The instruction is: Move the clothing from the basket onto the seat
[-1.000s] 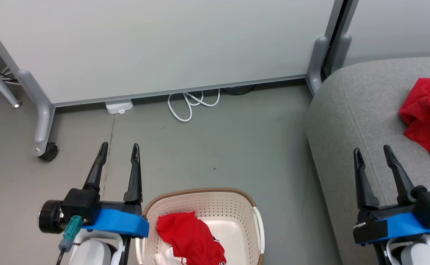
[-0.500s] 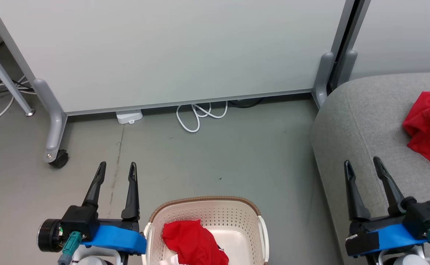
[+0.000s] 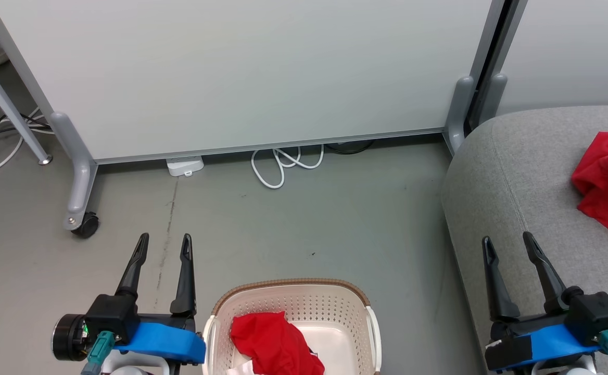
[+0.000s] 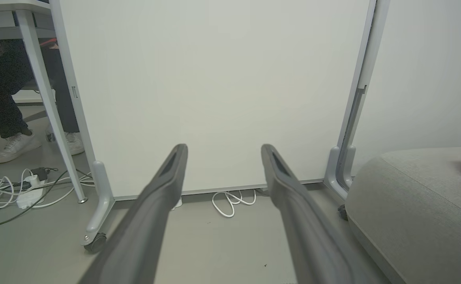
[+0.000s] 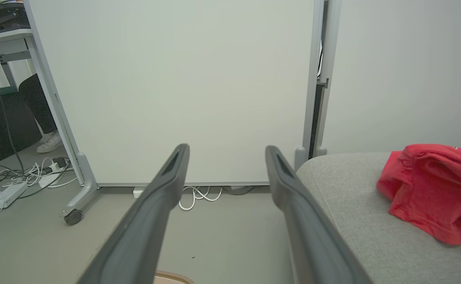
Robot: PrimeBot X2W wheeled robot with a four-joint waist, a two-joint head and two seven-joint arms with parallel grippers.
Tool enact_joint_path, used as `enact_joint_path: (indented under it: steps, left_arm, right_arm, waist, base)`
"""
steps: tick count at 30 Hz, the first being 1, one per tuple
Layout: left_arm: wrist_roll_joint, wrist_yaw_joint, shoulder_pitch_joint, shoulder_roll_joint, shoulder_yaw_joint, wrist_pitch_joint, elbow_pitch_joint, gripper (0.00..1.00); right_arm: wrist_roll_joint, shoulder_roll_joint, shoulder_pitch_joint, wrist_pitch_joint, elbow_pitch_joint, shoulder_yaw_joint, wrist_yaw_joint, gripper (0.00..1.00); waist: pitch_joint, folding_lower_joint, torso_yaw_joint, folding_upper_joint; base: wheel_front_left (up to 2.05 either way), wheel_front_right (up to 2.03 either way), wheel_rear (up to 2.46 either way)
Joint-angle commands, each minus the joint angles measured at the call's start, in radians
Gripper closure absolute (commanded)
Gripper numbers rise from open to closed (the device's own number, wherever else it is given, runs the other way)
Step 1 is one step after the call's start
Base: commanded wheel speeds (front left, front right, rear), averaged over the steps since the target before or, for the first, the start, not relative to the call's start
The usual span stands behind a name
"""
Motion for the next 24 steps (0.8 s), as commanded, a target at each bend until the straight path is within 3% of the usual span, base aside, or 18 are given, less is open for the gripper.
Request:
enact_joint_path:
  steps: [1, 15, 24]
  left_arm:
    - [0.003, -0.003, 0.005, 0.000, 0.006, -0.003, 0.002, 0.00]
    - [0.015, -0.013, -0.012, -0.006, 0.011, -0.003, 0.012, 0.00]
    - [0.020, -0.024, -0.099, 0.006, -0.049, -0.003, 0.099, 0.00]
  right_arm:
    - [-0.004, 0.003, 0.014, 0.000, 0.002, 0.002, 0.000, 0.00]
    - [-0.002, 0.005, 0.004, 0.000, 0.001, -0.002, 0.000, 0.00]
    - [-0.002, 0.004, -0.040, 0.000, -0.009, 0.003, 0.000, 0.00]
  waist:
    - [0.000, 0.0000, 0.000, 0.0000]
    - [0.009, 0.0000, 0.000, 0.0000]
    - [0.055, 0.0000, -0.028, 0.0000]
  base:
    - [0.00, 0.00, 0.00]
    - [0.00, 0.00, 0.00]
    - [0.00, 0.00, 0.00]
